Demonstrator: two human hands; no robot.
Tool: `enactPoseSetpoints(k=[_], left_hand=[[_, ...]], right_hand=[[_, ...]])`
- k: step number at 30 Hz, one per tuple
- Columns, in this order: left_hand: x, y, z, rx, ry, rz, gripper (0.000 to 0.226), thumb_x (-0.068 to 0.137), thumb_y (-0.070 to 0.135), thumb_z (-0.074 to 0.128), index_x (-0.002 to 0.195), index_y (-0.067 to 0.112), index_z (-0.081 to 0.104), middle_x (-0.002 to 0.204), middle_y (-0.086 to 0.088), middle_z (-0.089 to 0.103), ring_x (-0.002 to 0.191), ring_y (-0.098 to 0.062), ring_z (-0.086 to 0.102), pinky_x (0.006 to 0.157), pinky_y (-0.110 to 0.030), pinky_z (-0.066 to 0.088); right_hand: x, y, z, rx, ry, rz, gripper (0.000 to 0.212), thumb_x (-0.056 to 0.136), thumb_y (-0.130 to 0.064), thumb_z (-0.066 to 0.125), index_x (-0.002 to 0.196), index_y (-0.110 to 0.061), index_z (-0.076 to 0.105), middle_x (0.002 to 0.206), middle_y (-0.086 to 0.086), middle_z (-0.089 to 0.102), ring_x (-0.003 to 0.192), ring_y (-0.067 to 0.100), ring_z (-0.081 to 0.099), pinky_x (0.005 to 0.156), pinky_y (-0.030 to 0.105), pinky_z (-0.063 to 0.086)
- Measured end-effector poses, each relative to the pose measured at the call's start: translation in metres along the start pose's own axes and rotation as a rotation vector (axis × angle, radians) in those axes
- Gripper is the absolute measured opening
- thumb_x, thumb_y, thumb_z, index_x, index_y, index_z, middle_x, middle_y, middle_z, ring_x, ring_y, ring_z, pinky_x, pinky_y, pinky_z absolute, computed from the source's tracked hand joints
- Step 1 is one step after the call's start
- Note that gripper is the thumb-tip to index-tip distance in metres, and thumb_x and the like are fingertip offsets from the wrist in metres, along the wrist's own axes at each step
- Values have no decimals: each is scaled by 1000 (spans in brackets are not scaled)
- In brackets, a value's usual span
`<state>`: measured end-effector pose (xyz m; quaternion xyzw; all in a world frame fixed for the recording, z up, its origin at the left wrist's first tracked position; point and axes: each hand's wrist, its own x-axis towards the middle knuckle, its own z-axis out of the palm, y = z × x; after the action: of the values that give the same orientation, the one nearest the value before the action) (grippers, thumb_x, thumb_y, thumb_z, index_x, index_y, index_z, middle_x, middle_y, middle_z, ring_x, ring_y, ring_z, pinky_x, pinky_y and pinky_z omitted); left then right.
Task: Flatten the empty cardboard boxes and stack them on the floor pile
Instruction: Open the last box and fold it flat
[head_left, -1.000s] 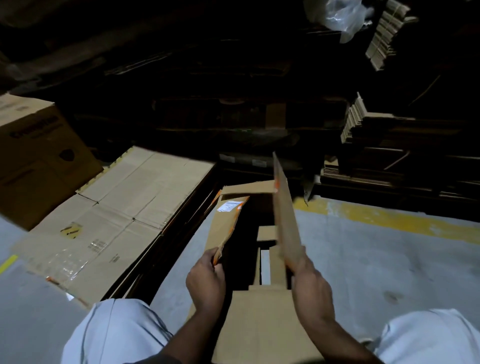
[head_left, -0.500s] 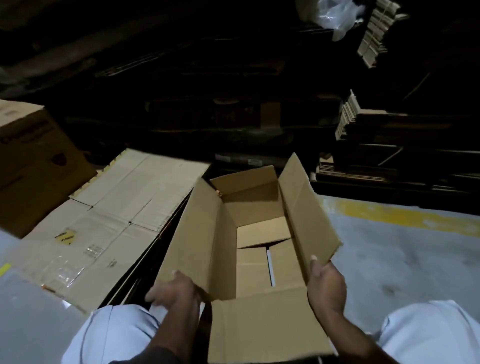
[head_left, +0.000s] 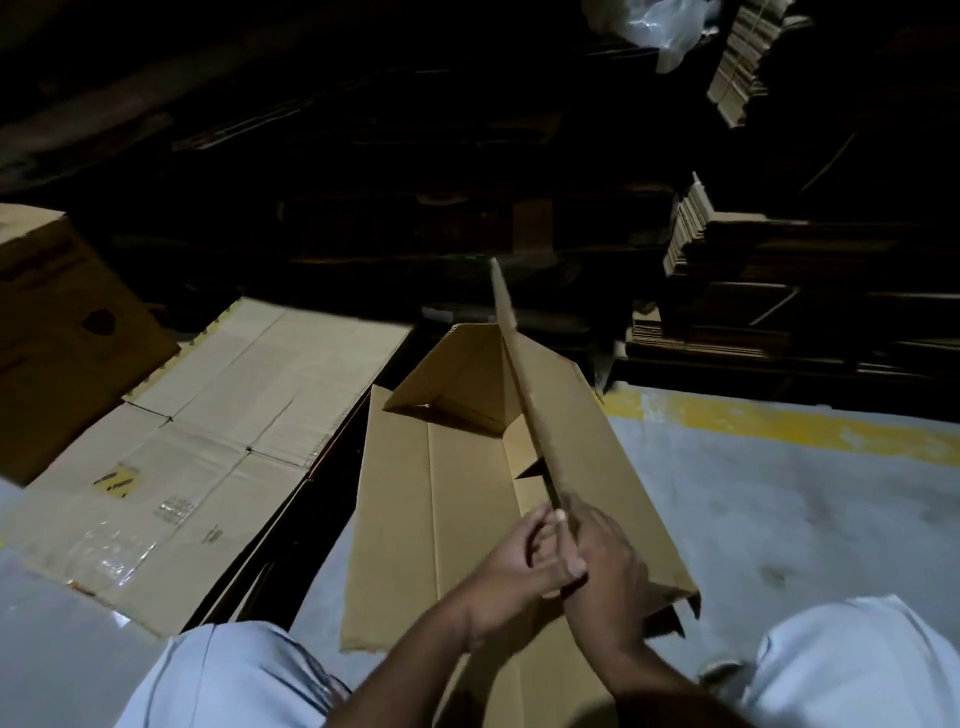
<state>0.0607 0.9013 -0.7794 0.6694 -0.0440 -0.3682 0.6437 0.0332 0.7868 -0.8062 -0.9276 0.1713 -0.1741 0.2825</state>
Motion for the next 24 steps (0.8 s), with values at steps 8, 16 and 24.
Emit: enactPoseSetpoints(k=[8, 16, 24], left_hand=[[13, -20, 13, -402, 463, -38, 27, 101, 29, 56, 108, 9, 72, 109, -7, 76, 99, -17, 73, 80, -23, 56], [-4, 19, -32, -734, 383, -168, 30, 97, 20, 54, 100, -8, 66, 100, -34, 70, 76, -35, 73, 72, -41, 64], [-25, 46, -38, -726, 222, -13, 36, 91, 21, 57, 121, 2, 52, 89, -28, 71, 76, -34, 72, 73, -43, 63]], right_hand=[[1, 8, 9, 73, -445, -357, 60, 87, -38, 37, 143, -26, 54, 142, -15, 55, 131, 2, 49, 109, 20, 39], [55, 38, -25, 351, -112, 326, 24, 99, -30, 57, 114, -16, 69, 118, 2, 60, 114, 20, 54, 88, 30, 41], [68, 73, -45, 1128, -218, 1396, 35, 95, -44, 62, 95, -9, 62, 84, 15, 62, 81, 31, 60, 79, 46, 54]])
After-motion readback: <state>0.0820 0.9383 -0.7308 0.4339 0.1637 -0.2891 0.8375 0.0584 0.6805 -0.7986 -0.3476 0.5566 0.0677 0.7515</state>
